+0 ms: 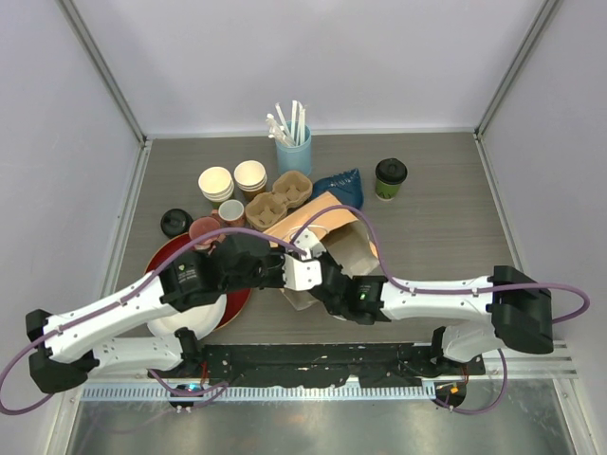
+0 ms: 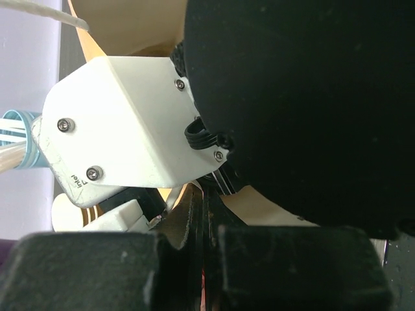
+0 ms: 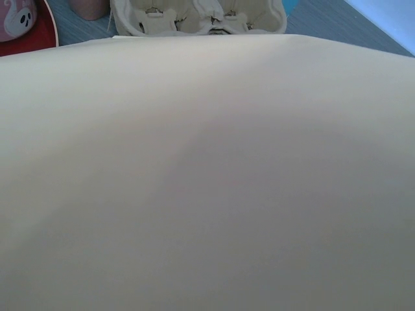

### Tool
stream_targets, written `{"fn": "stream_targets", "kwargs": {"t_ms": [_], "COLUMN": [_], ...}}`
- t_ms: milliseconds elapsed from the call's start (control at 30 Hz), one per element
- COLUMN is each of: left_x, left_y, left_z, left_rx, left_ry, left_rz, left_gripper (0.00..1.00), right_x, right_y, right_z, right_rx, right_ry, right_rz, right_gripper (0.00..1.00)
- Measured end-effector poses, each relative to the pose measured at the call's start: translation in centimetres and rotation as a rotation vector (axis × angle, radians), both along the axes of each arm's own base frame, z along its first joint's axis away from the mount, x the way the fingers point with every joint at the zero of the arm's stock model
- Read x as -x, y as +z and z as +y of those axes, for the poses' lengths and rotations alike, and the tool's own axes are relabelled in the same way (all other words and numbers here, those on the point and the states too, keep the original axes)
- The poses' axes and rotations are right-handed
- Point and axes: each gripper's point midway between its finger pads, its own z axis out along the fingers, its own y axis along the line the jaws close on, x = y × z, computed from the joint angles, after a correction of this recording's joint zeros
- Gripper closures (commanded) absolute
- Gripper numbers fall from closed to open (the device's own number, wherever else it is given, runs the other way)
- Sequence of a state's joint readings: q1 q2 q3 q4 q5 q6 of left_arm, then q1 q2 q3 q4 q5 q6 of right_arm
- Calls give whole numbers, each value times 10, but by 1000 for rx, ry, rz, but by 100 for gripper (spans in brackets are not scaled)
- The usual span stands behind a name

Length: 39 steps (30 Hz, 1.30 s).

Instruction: Pack the takeout coffee

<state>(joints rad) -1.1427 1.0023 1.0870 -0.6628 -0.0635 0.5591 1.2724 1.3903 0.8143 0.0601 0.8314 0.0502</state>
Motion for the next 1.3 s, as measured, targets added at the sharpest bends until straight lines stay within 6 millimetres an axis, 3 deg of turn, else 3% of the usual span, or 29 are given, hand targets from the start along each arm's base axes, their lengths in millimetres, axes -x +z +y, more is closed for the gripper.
{"fn": "stream_targets", "kwargs": {"t_ms": [233, 500, 633, 800, 1067, 1300], "left_x": [-4, -16, -16, -15, -18, -18], "left_y": [-4, 4, 6, 10, 15, 23], "left_z": [4, 2, 0, -4, -6, -7], "left_rx": [2, 43, 61, 90, 162, 230], "left_ry": [19, 67, 69, 68, 96, 101], "left_rz": [-11, -42, -37, -30, 38, 87], "left_gripper": [100, 100, 100, 100, 100, 100], "right_x": [-8, -19, -20, -23, -24, -19], "right_y": [-6, -5, -6, -7, -3, 4], "right_z": [7, 19, 22, 20, 18, 13], "right_rx": [-11, -103, -125, -128, -130, -134], "right_ry": [18, 75, 89, 83, 88, 114], "right_rz": [21, 64, 74, 76, 74, 89], "right_gripper": [99, 98, 81, 71, 69, 59]}}
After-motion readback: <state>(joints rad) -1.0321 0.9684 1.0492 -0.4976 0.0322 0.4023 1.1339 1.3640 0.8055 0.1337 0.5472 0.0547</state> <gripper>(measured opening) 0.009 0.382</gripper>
